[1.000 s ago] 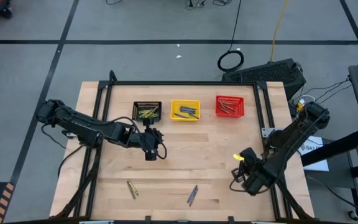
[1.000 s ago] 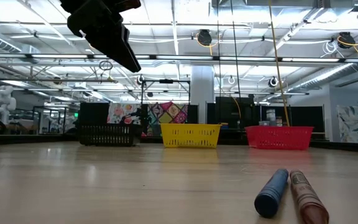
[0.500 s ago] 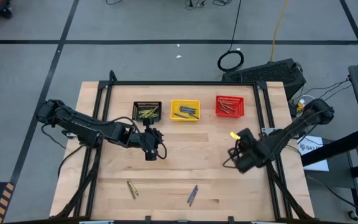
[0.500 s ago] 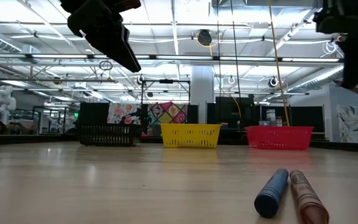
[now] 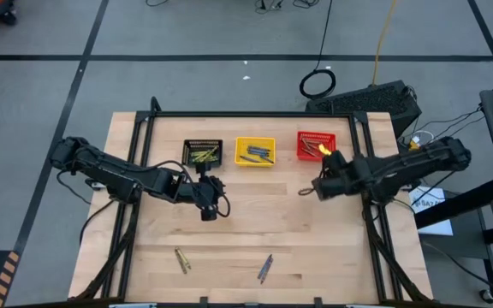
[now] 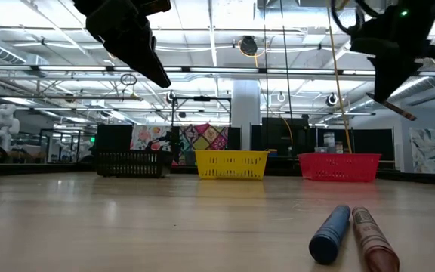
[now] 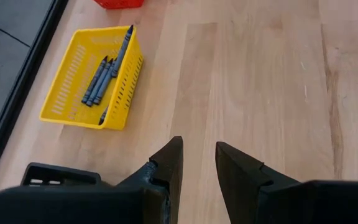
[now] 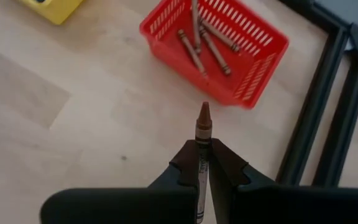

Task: Sort crayons
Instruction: Put the brown crayon into the red bin

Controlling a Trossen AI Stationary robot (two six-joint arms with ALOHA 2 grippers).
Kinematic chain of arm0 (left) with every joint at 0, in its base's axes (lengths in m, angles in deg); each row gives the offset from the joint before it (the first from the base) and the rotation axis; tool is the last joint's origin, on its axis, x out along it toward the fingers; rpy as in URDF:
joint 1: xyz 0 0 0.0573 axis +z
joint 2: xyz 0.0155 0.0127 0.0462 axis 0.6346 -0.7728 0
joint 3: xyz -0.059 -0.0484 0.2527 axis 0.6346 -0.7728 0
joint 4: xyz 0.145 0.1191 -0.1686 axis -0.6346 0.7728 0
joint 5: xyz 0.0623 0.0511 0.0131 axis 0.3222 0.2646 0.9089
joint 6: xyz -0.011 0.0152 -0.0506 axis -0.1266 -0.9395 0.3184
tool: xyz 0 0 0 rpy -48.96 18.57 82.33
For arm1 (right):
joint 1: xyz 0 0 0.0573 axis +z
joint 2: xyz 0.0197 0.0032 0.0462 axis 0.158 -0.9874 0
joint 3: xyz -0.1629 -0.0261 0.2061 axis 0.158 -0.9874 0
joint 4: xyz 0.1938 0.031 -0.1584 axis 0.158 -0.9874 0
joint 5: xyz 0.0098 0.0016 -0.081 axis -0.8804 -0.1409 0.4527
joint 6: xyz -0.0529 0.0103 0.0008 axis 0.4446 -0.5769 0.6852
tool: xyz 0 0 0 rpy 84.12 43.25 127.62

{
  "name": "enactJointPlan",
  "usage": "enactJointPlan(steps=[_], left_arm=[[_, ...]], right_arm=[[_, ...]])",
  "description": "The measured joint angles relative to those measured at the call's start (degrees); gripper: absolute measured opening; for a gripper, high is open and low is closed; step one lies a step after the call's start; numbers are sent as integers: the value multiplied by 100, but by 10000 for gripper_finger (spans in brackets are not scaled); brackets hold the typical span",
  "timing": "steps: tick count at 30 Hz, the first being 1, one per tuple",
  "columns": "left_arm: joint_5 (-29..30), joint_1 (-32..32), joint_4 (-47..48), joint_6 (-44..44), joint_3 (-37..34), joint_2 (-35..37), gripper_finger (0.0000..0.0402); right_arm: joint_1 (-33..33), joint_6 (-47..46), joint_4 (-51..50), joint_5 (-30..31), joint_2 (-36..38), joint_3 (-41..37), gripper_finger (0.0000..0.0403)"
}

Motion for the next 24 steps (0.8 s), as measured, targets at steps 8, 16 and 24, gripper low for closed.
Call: enactJointPlan(steps=[8, 16, 24], left_arm=[[4, 0, -2, 493, 0, 0, 102], [4, 0, 0, 935, 0, -1, 102], [4, 0, 0, 1138, 0, -2, 102]], right_arm=[[-1262, 1789, 580, -31, 70, 0, 0], [-2427, 3549, 1578, -339, 70, 2, 0], [-3448, 4905, 2110, -793, 65, 2, 0]])
